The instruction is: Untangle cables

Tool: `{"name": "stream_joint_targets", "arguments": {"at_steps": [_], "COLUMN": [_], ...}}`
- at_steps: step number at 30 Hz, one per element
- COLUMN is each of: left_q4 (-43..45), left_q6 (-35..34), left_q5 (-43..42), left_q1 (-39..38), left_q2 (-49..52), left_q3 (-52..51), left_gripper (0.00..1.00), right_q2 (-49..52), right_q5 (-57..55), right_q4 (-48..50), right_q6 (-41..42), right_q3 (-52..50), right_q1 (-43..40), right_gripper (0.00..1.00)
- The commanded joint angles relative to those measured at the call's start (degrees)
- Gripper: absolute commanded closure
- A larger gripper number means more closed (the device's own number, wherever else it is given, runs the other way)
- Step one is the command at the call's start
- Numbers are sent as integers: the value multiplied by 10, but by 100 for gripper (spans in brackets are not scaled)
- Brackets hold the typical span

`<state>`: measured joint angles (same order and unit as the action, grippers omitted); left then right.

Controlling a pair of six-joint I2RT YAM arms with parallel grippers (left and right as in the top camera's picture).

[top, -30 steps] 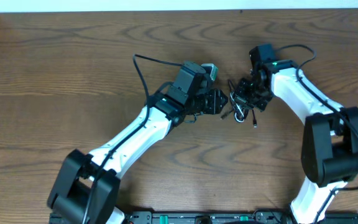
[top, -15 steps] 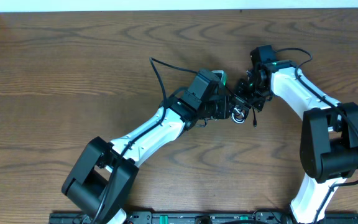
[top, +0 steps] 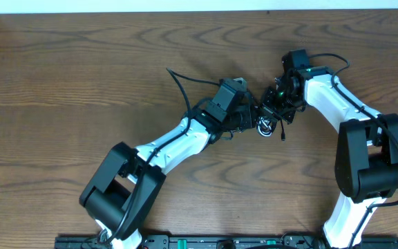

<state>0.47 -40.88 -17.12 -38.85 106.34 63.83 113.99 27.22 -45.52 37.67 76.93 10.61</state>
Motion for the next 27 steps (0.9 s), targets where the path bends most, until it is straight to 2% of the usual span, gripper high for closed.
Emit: {"name": "stream_joint_targets", "arguments": {"at_steps": [1,9,15,23,27], "left_q4": [11,22,23,27,27], "left_q6": [-43,-78,-134,-137,-119], "left_q5": [14,13,11,8,-2], "left_q1": [-1,-1,-1,-1,-1], "left_q2": [21,60,88,90,90], "left_q3": [1,1,1,1,1], "left_gripper": [58,58,58,58,59], "right_q2": [15,15,15,15,12], "right_q5": [4,6,6,6,32], "right_q4": [-3,-4,-4,-3,-5], "right_q6": [-12,-16,-16,-24,-69], "right_q3": [-3,-3,-3,-3,-1], "right_q1": [-2,-2,-2,-2,-3], "right_gripper": [99,99,99,99,99]}}
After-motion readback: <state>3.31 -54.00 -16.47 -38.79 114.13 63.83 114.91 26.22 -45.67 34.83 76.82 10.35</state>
